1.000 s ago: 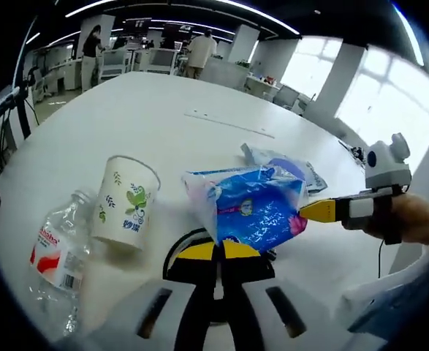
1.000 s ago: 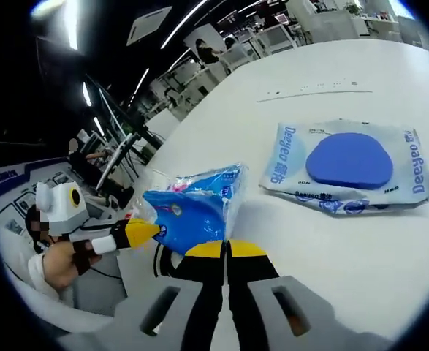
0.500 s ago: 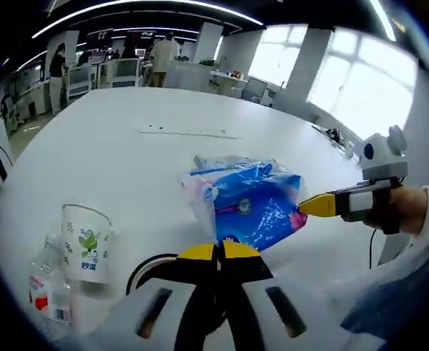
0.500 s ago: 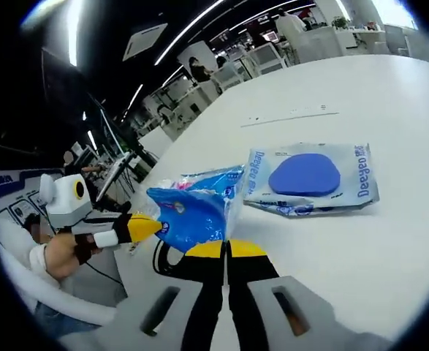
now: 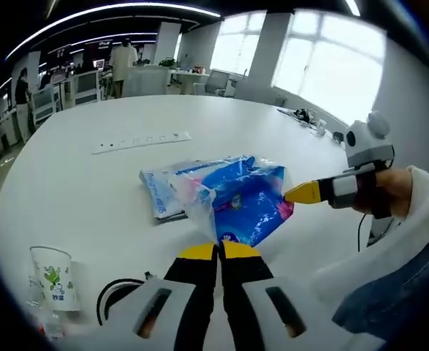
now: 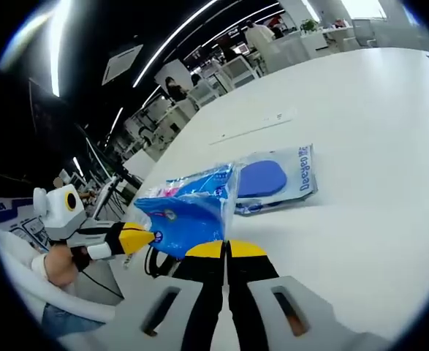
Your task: Arrange the tabletop items into an orderly group along one side of the table until the central work area is clear of visible clutter.
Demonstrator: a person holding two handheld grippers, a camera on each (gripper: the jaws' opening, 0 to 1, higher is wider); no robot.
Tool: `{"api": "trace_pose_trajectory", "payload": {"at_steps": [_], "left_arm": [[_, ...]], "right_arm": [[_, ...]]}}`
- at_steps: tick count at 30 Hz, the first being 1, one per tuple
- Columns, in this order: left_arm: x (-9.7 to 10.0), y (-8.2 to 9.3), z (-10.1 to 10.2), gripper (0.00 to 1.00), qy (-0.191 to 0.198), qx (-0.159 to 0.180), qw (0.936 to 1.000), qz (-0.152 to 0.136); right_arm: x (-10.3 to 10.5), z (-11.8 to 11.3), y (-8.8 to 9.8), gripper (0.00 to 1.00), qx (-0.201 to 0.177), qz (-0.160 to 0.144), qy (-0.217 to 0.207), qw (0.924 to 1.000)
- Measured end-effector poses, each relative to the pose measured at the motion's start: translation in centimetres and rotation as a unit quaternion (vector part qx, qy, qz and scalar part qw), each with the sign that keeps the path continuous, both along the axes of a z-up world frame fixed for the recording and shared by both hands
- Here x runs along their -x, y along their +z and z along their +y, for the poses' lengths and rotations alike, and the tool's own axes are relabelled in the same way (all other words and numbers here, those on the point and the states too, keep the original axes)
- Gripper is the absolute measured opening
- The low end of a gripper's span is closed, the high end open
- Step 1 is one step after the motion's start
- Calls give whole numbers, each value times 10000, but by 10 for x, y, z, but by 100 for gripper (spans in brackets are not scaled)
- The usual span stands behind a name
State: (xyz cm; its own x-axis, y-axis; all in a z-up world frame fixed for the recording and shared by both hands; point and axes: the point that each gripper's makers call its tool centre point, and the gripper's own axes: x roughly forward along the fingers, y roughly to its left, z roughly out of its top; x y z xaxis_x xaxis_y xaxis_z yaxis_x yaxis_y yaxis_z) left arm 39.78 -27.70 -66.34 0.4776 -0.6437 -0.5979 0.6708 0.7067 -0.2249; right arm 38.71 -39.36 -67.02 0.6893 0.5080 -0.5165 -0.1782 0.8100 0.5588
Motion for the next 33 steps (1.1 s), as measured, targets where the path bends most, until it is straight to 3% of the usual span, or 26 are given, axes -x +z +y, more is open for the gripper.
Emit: {"api": "trace_pose_trajectory", "payload": {"at_steps": [15, 22, 33], "left_arm": [[-4, 10, -42, 0, -391, 35, 9992, 5], [-4, 21, -76, 0, -703, 96, 9975, 5], [-9, 34, -131, 0, -1233, 81, 9923, -50]], "right_arm": [[8, -39, 10, 0, 133, -148, -294, 9994], [8, -72, 24, 0, 438, -259, -377, 9980], [0, -128, 47, 0, 578, -391, -787, 9945]]}}
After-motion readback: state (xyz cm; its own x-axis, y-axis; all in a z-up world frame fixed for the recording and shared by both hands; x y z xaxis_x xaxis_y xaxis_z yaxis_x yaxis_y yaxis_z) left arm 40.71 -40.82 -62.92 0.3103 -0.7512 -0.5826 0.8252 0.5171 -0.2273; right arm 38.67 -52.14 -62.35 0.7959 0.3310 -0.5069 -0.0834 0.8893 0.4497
